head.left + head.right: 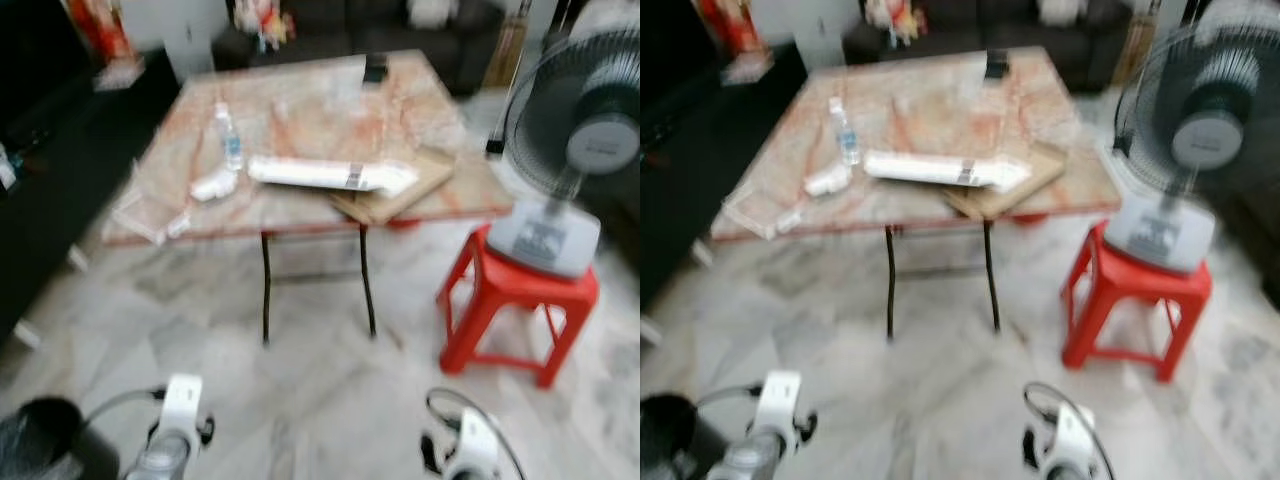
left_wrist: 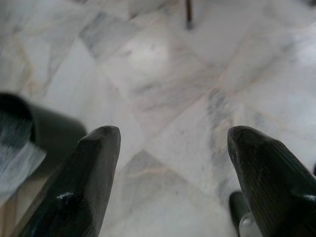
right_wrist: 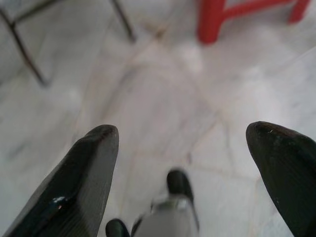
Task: Picking trash to rubbish bin
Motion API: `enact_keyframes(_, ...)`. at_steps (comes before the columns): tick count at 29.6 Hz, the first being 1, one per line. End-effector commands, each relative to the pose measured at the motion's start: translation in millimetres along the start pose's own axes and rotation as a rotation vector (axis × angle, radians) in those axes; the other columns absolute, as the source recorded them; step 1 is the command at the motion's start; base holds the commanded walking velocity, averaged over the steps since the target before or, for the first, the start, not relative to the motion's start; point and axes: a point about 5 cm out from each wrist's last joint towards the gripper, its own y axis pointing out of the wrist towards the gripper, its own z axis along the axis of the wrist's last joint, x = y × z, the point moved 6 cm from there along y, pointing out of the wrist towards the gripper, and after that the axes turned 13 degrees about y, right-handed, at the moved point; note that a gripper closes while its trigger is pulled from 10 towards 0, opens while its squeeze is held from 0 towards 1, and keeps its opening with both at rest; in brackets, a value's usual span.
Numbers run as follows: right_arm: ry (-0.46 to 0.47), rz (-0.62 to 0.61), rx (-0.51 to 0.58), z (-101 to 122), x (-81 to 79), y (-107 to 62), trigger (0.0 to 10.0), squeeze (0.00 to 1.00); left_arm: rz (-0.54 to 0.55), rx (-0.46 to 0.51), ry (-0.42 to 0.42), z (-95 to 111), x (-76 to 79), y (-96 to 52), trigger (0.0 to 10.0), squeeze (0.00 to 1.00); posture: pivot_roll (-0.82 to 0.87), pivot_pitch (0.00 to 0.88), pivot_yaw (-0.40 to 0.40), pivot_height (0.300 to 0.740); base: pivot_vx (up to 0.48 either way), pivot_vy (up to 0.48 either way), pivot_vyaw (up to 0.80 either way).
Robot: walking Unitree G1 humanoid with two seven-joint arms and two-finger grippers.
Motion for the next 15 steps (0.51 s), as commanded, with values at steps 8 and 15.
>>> enact_keyframes(8,0.012,0.012,-0.027,-11.1,-7.2,-1.3,10.0,0.00,0.007,-0.018,0.016,-6.5,-5.5,-0.9,10.0,0.00,-0.05,0.000,0.101,0.740,0.000,0.000,-0.63)
enact_keyframes(15,0.009,0.012,-0.028,-12.2,-5.4,-1.9,10.0,0.00,0.000,-0.015,0.012,-5.7,-0.6,-1.0,10.0,0.00,-0.05,0.000,0.092,0.740,0.000,0.000,0.00)
